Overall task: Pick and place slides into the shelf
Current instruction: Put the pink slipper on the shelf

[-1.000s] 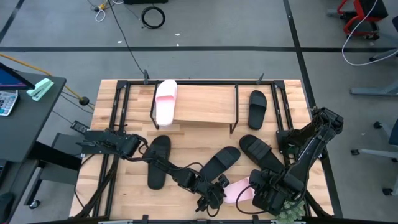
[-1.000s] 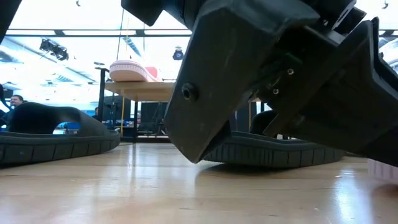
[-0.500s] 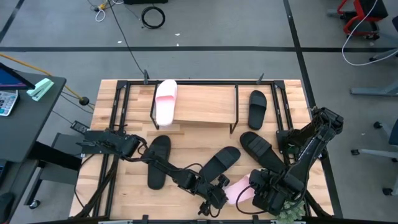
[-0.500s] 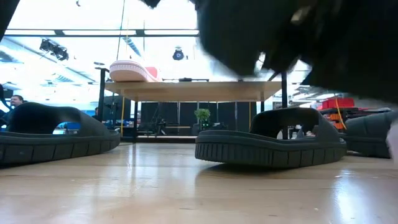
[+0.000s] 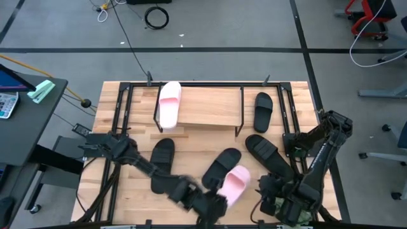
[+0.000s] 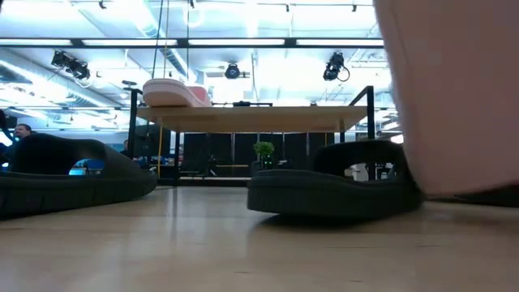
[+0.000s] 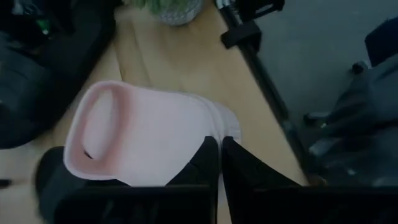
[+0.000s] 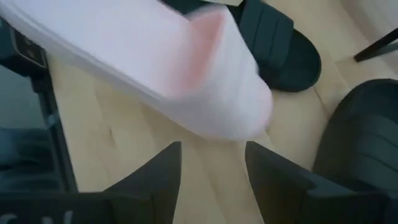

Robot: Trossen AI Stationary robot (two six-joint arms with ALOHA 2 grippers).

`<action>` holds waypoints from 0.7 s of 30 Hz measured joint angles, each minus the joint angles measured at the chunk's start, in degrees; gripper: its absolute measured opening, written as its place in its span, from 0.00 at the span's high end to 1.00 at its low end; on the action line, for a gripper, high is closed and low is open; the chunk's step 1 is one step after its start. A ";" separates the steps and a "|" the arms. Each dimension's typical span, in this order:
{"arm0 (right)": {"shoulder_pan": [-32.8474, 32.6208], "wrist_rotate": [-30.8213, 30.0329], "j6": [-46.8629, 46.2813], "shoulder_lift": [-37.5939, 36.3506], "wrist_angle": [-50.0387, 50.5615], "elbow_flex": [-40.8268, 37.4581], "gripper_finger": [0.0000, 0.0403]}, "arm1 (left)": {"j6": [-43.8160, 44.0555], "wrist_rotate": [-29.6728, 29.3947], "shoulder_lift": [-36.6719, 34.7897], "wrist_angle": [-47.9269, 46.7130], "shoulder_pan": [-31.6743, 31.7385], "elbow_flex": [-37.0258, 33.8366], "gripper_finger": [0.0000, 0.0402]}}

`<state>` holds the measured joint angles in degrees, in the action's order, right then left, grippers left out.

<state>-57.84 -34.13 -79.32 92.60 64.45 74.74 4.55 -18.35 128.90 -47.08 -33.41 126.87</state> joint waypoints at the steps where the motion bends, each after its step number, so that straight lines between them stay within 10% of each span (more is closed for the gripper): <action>1: -0.57 -0.38 -1.05 0.00 0.00 0.00 0.54 | 0.77 -2.43 0.00 -3.59 -1.01 2.39 0.98; 21: -5.71 -5.99 -3.24 0.04 -1.31 0.00 0.54 | 4.98 -33.37 -14.95 -21.63 3.37 6.47 0.98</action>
<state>-63.55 -40.12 -82.56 92.64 63.13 74.74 9.53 -51.72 113.95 -68.71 -30.03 133.34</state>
